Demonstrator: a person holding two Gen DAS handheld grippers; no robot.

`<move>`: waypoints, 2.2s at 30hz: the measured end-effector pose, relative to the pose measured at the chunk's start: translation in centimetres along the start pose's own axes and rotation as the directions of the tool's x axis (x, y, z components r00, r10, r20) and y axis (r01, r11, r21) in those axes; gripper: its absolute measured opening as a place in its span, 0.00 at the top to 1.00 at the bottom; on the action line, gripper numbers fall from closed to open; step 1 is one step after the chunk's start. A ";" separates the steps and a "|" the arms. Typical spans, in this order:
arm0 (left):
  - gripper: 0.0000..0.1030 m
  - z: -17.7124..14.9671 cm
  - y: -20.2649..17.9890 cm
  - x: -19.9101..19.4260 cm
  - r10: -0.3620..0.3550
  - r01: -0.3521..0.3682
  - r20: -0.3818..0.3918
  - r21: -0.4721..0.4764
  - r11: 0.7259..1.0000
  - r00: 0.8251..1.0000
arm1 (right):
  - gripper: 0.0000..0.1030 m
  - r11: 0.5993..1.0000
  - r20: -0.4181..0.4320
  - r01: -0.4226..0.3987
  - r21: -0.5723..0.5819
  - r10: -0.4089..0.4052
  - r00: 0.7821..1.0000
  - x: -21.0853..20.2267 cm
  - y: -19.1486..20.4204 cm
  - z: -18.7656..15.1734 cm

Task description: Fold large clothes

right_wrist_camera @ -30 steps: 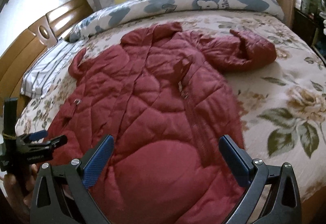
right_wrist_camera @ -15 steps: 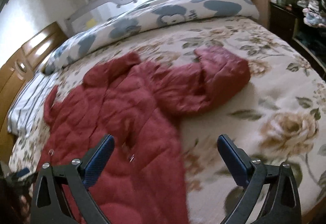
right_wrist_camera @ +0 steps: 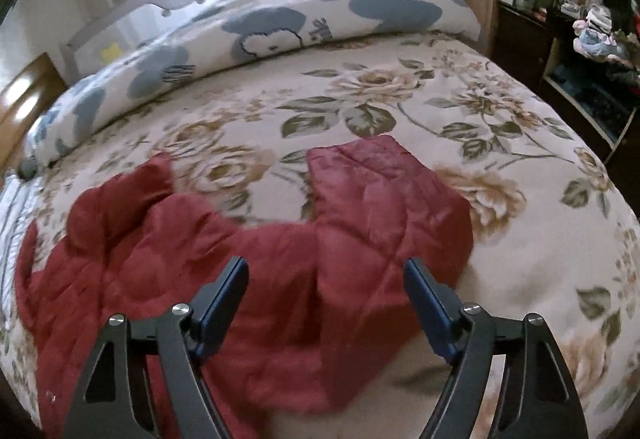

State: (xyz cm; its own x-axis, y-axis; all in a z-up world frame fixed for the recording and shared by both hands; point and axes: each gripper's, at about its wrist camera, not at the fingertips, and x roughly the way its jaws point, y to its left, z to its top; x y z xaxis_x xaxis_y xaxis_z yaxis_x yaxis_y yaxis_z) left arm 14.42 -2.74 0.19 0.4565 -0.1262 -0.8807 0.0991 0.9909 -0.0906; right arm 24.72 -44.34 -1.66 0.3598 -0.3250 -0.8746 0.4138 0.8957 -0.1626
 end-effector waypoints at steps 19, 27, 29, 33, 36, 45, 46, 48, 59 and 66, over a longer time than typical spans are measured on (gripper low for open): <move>0.04 2.6 -0.1 5.1 0.025 -0.024 -0.034 0.028 0.999 0.999 | 0.90 0.993 -0.004 -0.113 0.028 0.113 0.994 2.9 0.3 1.3; 0.04 2.9 1.5 5.9 -0.055 0.055 -0.052 -0.009 0.998 0.997 | 0.90 0.920 0.043 -0.387 -0.060 0.390 0.920 -4.0 7.2 -2.3; 0.04 3.0 2.1 6.1 -0.095 0.094 -0.067 -0.029 0.995 0.993 | 0.90 0.884 0.028 -0.456 -0.101 0.461 0.887 -4.8 10.1 -3.9; 0.04 3.4 4.0 5.9 -0.172 0.167 -0.073 -0.070 0.984 0.982 | 0.90 0.833 -0.024 -0.532 -0.154 0.535 0.845 -4.4 14.8 -6.4; 0.05 4.0 5.6 5.4 -0.227 0.220 -0.061 -0.102 0.970 0.972 | 0.90 0.806 -0.079 -0.566 -0.174 0.562 0.823 -3.0 17.6 -7.7; 0.05 7.2 8.9 7.1 -0.325 0.314 -0.053 -0.150 0.937 0.944 | 0.90 0.715 -0.186 -0.648 -0.265 0.621 0.761 -2.1 23.1 -11.1; 0.05 7.7 9.1 7.6 -0.337 0.326 -0.053 -0.154 0.933 0.940 | 0.90 0.695 -0.204 -0.662 -0.281 0.631 0.749 -2.1 23.6 -11.5; 0.05 9.2 9.5 9.3 -0.359 0.345 -0.061 -0.167 0.924 0.932 | 0.90 0.665 -0.238 -0.691 -0.284 0.650 0.722 -1.9 24.0 -12.2; 0.73 14.1 8.9 18.5 -0.433 0.398 -0.179 -0.200 0.895 0.883 | 0.81 0.673 -0.285 -0.687 -0.275 0.625 0.727 -1.3 24.0 -13.2; 0.89 13.8 8.0 16.1 -0.305 0.296 -0.111 -0.091 0.951 0.946 | 0.69 0.734 -0.226 -0.648 -0.204 0.609 0.760 -2.9 19.2 -12.7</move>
State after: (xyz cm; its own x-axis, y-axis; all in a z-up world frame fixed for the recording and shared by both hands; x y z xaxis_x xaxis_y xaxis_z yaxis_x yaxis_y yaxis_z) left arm 34.80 2.50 -8.30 0.3030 -0.4168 -0.8570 0.1490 0.9089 -0.3894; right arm 21.01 -22.32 -8.10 0.3361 0.3669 -0.8674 -0.0997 0.9297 0.3546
